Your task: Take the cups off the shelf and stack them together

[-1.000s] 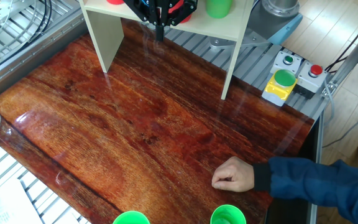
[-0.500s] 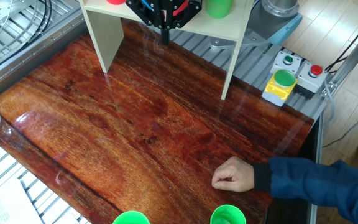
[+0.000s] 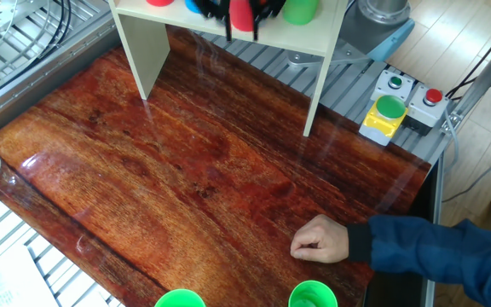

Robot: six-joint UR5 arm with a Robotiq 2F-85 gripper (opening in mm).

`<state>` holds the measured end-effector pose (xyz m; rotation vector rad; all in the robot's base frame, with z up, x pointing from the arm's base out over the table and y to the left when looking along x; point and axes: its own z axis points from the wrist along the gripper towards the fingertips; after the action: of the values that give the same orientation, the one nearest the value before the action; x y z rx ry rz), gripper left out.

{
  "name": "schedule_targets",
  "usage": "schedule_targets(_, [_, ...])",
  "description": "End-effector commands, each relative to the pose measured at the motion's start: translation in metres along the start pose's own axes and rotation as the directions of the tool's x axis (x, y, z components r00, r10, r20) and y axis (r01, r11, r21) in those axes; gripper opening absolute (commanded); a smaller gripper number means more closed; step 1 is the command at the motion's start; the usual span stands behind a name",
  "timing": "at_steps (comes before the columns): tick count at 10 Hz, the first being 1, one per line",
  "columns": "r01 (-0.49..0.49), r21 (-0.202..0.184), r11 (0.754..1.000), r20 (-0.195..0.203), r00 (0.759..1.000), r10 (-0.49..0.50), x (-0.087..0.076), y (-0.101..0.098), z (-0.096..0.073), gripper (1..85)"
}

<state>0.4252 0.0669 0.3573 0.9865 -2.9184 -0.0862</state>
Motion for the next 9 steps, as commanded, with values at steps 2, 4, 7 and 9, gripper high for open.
schedule_targets(2, [0.034,0.016,0.999,-0.073,0.997,-0.033,0.053,0.020,-0.028,36.3])
schedule_targets(4, [0.066,-0.066,0.996,-0.158,0.984,-0.076,0.091,0.045,-0.035,49.3])
schedule_targets(7, [0.114,-0.077,0.991,-0.159,0.979,-0.125,0.117,0.039,-0.020,52.3])
schedule_targets(9, [0.128,-0.088,0.988,-0.147,0.979,-0.139,0.123,0.038,-0.011,53.3])
